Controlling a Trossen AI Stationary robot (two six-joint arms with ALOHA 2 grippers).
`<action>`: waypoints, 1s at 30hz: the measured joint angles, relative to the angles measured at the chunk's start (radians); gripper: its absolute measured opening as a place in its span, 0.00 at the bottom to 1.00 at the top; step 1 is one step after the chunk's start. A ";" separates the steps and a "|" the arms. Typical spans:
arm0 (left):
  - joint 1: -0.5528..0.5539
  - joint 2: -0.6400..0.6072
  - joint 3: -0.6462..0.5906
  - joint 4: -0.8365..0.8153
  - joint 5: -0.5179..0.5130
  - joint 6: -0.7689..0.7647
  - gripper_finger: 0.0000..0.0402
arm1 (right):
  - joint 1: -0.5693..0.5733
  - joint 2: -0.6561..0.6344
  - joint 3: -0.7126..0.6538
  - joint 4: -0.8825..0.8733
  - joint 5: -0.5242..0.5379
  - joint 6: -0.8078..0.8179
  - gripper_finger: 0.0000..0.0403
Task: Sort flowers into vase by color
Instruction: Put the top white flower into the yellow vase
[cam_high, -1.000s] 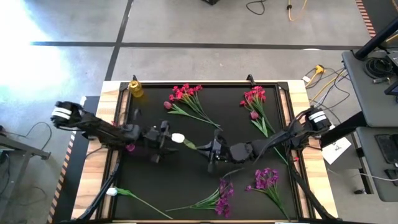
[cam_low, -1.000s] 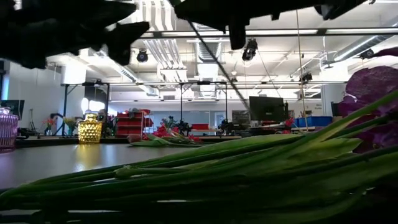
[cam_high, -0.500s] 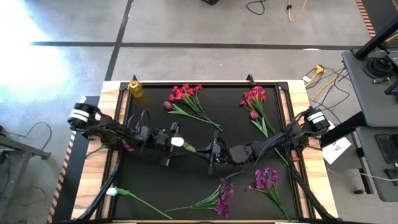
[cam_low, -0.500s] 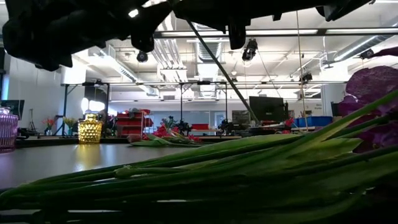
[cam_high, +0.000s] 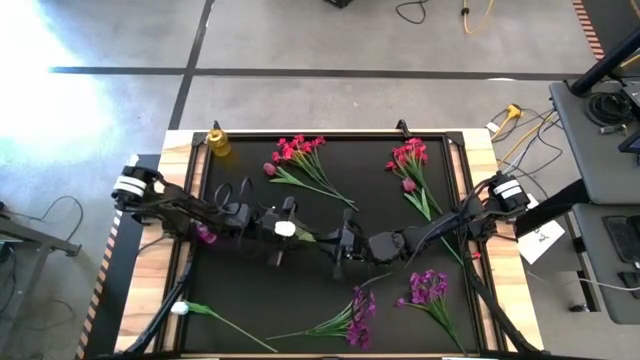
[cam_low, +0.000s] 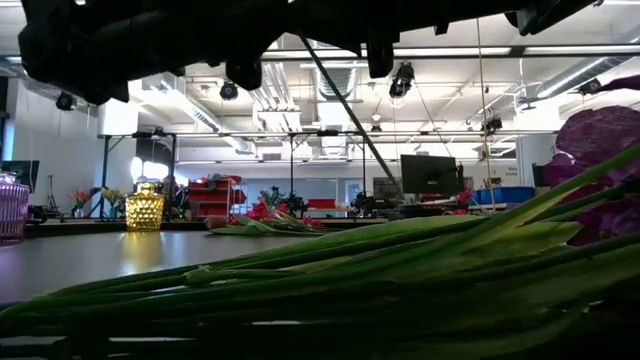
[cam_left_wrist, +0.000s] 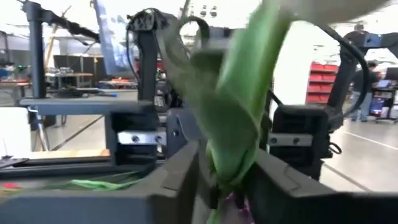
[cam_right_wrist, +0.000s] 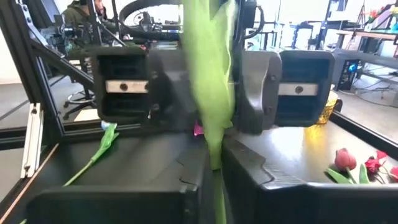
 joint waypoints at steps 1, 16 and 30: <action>0.000 -0.017 -0.005 -0.008 -0.004 0.000 0.17 | 0.000 0.000 0.000 0.001 0.000 -0.002 0.17; 0.026 -0.524 0.147 -1.074 -0.297 0.026 0.01 | 0.075 -0.034 0.001 -0.041 0.033 -0.058 0.58; 0.183 -0.756 0.527 -2.005 -1.281 -0.252 0.00 | 0.114 -0.034 0.001 -0.042 0.117 -0.079 0.61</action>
